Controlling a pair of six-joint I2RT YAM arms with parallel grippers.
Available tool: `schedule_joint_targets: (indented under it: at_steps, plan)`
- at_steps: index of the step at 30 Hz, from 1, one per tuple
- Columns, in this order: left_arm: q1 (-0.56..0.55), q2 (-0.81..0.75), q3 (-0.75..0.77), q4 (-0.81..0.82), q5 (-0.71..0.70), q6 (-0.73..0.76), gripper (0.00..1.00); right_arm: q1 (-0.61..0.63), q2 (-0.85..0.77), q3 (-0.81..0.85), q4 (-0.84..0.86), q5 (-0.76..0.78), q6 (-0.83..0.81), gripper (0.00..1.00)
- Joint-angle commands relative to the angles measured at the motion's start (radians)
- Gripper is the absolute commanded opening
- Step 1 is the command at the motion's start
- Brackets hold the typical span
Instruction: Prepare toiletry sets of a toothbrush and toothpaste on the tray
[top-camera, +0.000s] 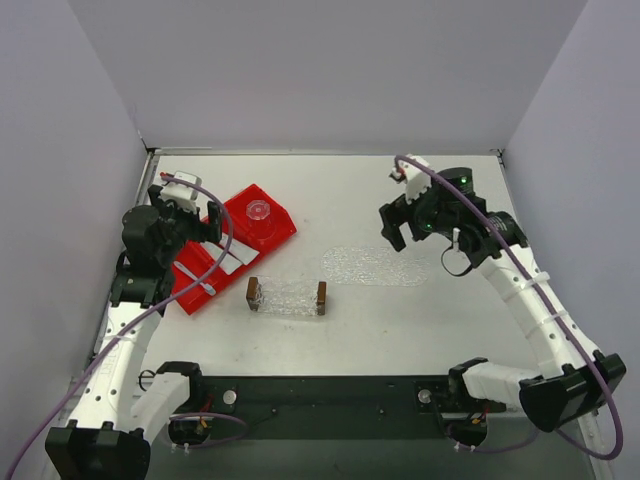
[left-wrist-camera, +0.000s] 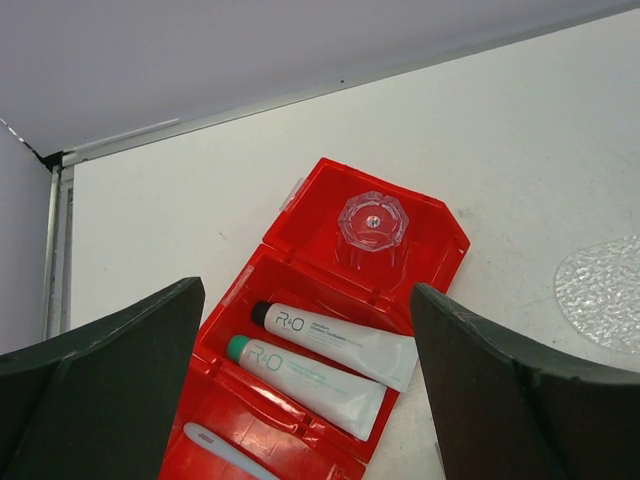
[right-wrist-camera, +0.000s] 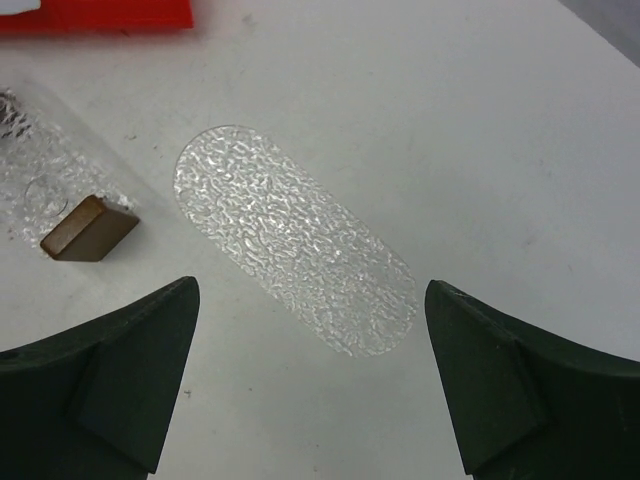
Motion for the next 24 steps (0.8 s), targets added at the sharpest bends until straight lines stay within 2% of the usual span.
schedule_joint_targets:
  at_steps: [1,5,10,17,24]
  plan:
    - [0.007,0.008,0.081,-0.069,0.014,0.045,0.95,0.162,0.1,0.099,-0.17,0.045,-0.136,0.87]
    - [0.008,0.026,0.102,-0.115,0.014,0.048,0.95,0.337,0.223,0.15,-0.254,0.116,-0.208,0.76]
    - [0.014,0.057,0.15,-0.21,-0.064,0.048,0.95,0.504,0.315,0.162,-0.279,0.124,-0.248,0.71]
    - [0.056,0.04,0.134,-0.26,-0.08,0.042,0.95,0.653,0.475,0.226,-0.276,0.125,-0.255,0.63]
    - [0.14,0.042,0.122,-0.272,-0.038,0.016,0.95,0.721,0.599,0.308,-0.273,0.13,-0.264,0.54]
